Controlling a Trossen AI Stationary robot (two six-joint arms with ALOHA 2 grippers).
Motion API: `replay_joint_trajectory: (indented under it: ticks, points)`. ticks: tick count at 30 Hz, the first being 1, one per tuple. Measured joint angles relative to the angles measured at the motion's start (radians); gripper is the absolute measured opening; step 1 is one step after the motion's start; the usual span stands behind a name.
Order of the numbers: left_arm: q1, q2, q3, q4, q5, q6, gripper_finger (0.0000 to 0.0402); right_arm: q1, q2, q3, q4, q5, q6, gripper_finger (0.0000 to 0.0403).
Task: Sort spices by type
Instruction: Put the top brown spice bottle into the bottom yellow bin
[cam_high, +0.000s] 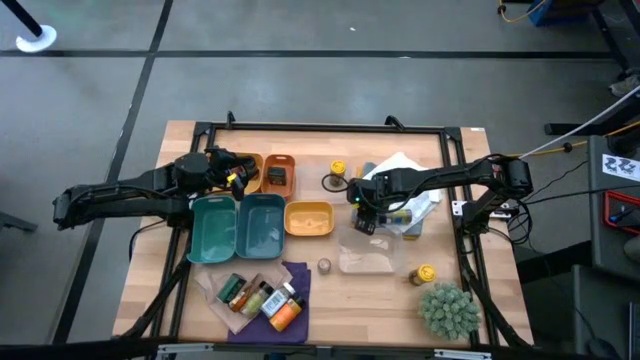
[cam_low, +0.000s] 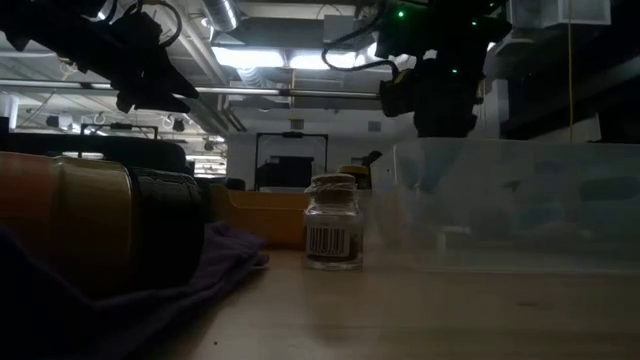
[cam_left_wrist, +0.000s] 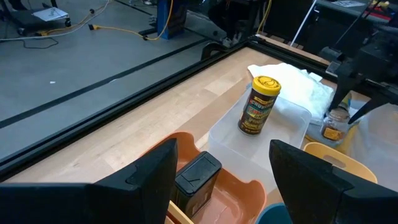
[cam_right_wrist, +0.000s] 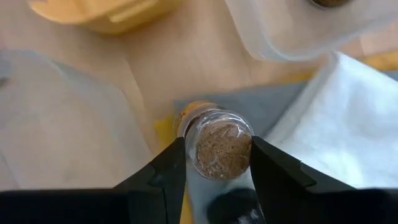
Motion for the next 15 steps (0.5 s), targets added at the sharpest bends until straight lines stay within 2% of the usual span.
replay_joint_trajectory:
  ticks: [4, 15]
  points:
    - [0.000, 0.000, 0.000, 0.000, 0.000, 0.000, 0.0239, 0.000, 0.000, 0.017, 0.021, -0.032, 0.000, 0.0155]
    - [0.000, 0.000, 0.000, 0.000, 0.000, 0.000, 0.0239, 0.000, -0.002, 0.201, -0.016, -0.029, -0.050, 0.0156]
